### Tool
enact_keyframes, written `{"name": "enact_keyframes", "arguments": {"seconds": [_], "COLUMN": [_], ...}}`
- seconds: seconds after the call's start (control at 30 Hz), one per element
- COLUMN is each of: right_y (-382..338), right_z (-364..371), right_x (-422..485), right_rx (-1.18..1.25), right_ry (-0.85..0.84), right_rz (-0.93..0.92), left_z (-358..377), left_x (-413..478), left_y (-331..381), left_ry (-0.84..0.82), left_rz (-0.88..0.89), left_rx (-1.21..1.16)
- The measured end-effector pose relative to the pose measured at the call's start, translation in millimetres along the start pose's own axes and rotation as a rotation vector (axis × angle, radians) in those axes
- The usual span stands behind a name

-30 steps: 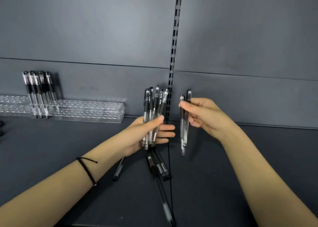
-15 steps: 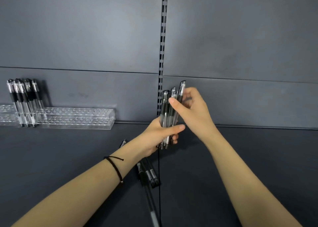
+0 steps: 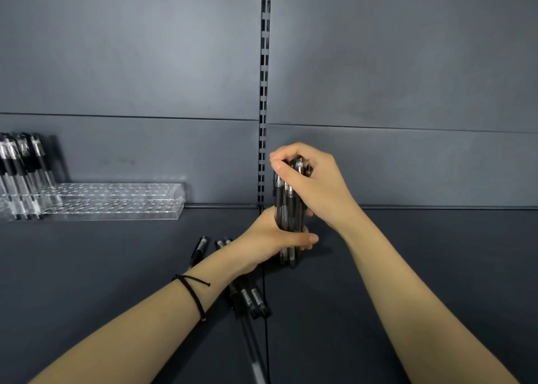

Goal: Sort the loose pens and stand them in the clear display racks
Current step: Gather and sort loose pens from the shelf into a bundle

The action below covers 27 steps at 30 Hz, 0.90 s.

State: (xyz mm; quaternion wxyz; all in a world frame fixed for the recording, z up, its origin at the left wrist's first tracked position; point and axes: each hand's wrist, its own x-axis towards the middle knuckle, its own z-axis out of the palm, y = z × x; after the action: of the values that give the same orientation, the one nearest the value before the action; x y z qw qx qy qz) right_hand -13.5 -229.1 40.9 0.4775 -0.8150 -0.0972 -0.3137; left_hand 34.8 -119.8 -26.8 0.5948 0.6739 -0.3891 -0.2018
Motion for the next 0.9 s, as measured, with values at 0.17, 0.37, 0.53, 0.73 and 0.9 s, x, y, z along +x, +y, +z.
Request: {"name": "enact_keyframes", "arguments": {"seconds": [0.17,0.37,0.53,0.73,0.9], "right_y": [1.8,6.3,6.8,12.2,-4.5], "right_z": [4.6,3.5,-1.8,-0.6,20.2], "right_x": [-5.4,-1.5,-1.2,1.7,12.7], "right_rx": [-0.051,0.121,0.173,0.319,0.513], "right_ry": [-0.093,0.115,0.093,0.205,0.160], "right_rz": [0.018,-0.054,0.008,0.093,0.224], "left_z": [-1.5,0.9,4.9,2.3,-25.2], "left_x": [-0.5,-3.8,-2.4,-0.7,-12.0], "left_y": [-4.7,-4.3,-2.0,6.6,33.4], "left_ry": [-0.005,-0.040,0.067,0.114,0.200], "left_rz": [-0.100,-0.052,0.018,0.008,0.011], "left_rx": [0.003,-0.134,-0.027,-0.068,-0.351]}}
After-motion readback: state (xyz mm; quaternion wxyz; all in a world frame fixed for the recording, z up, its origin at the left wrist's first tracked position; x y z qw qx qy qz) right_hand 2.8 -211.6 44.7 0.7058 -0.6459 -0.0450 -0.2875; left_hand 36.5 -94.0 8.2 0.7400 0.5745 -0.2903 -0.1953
